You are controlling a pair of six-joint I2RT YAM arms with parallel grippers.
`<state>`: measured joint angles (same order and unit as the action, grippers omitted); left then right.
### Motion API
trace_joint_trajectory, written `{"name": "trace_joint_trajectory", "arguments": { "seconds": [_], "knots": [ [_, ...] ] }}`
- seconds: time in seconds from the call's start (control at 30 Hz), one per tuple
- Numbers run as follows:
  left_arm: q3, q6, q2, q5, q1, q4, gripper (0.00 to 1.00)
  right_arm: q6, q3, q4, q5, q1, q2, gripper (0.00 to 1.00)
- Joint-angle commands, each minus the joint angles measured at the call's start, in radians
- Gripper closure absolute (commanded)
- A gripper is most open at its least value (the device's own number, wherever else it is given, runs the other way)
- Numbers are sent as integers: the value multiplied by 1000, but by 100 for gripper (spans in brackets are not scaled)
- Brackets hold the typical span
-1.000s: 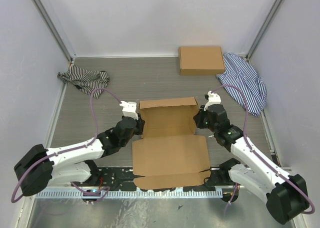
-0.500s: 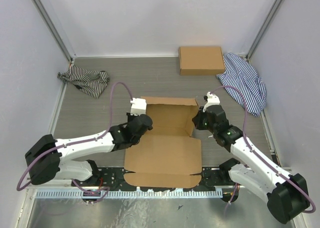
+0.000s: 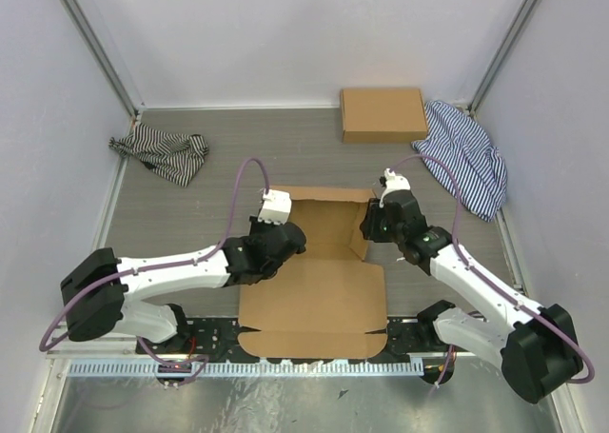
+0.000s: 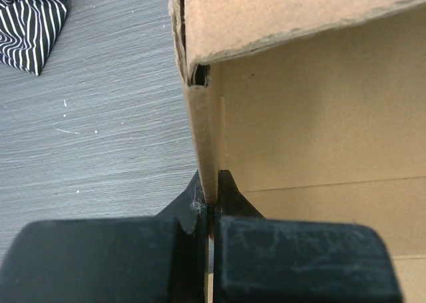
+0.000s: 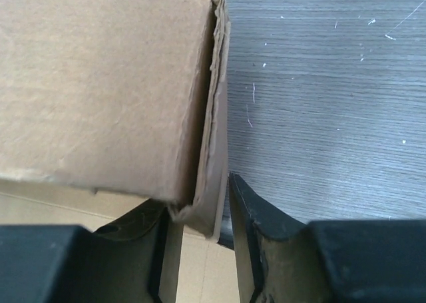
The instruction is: Fold the paper box
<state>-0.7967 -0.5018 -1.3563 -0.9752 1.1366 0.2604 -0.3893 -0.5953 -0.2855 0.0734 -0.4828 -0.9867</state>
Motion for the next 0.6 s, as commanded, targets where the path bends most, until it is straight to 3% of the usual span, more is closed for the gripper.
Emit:
{"name": "trace_joint_trajectory", "arguments": {
  "seconds": [0.0,0.17,0.43,0.57],
  "knots": [
    [-4,2,40,-31,28,54,100,20,-32,55,9,-2,-34,62],
    [-7,-3,73,-38,68,69,100,8,11,153,18,-2,-59,64],
    [-84,-42,39,-104,145,169,100,-50,2,169,183,-24,-89,97],
    [-125,-80,8,-127,166,239,100,-75,-23,106,328,-58,-91,99]
  ]
}}
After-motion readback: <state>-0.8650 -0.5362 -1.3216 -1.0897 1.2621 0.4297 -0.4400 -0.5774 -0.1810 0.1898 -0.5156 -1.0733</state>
